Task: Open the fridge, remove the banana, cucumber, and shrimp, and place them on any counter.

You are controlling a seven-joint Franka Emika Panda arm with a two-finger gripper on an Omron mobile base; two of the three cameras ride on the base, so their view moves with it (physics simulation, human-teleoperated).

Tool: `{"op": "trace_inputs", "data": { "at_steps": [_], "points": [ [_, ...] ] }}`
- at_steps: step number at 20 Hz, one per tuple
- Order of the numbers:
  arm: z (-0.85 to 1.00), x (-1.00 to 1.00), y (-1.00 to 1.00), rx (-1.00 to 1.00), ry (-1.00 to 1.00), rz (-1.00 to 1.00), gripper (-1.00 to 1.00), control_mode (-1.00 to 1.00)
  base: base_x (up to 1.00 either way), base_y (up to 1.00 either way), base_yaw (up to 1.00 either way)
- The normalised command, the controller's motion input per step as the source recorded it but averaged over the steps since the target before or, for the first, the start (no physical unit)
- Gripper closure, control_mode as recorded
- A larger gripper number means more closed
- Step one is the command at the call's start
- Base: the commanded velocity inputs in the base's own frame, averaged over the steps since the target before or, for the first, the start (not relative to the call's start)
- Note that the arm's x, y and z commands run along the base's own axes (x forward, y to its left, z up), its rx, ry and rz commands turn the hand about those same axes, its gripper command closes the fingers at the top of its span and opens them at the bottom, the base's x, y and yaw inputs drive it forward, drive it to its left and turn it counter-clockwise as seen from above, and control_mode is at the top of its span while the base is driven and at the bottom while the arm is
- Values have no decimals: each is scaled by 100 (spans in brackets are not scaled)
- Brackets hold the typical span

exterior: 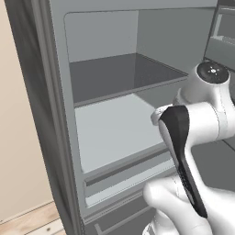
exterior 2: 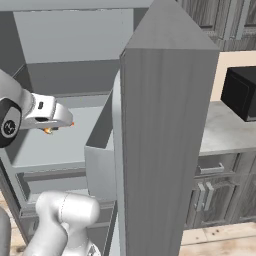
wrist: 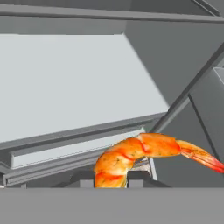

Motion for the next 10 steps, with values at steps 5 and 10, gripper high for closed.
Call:
{"op": "trace_inputs", "data": {
  "at_steps": [5, 10],
  "points": [
    [0, -5, 0, 2, -4, 0, 100, -100, 0, 0, 0],
    [0, 0, 0, 0, 0, 0, 100, 100, -59, 0, -1]
  ]
}}
